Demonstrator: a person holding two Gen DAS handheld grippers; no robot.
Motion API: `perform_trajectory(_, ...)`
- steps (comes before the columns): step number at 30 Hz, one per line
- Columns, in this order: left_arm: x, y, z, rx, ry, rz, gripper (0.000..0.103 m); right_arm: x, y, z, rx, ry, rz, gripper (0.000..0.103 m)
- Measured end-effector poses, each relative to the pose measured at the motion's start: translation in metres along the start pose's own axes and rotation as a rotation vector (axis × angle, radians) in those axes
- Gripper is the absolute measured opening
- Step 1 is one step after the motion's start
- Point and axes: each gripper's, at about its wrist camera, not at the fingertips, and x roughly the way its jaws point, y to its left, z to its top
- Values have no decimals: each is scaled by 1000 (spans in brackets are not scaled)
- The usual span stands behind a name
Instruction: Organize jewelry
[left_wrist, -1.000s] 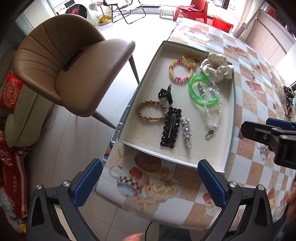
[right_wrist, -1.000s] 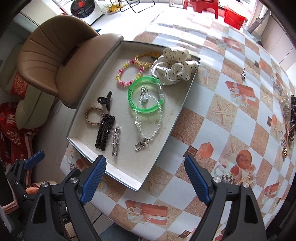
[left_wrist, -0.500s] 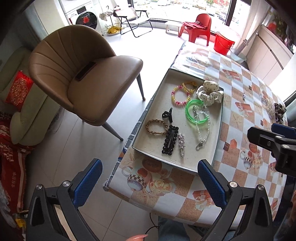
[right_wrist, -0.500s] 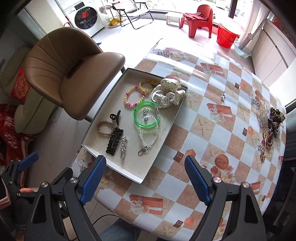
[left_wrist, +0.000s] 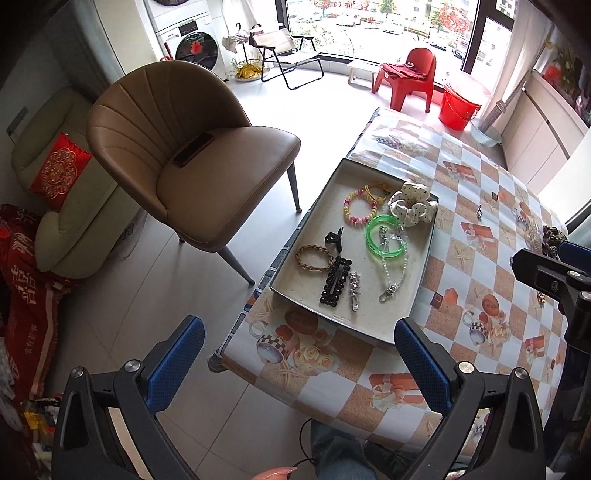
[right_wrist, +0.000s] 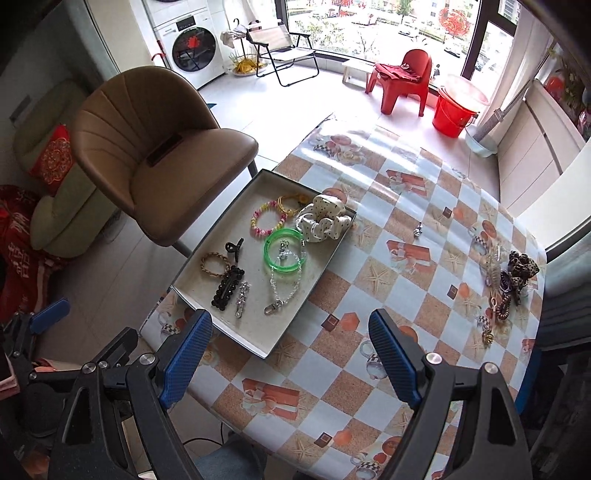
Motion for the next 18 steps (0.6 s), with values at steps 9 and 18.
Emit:
perform_trajectory(9,-11,-3,-1,12,-21,-2,103,-9,-6,-5,26,-8,-2,89)
perform_trajectory(18,-13,-4,-1,10,-22,-2,103,-10,-8,-6,27,-9,-1,89)
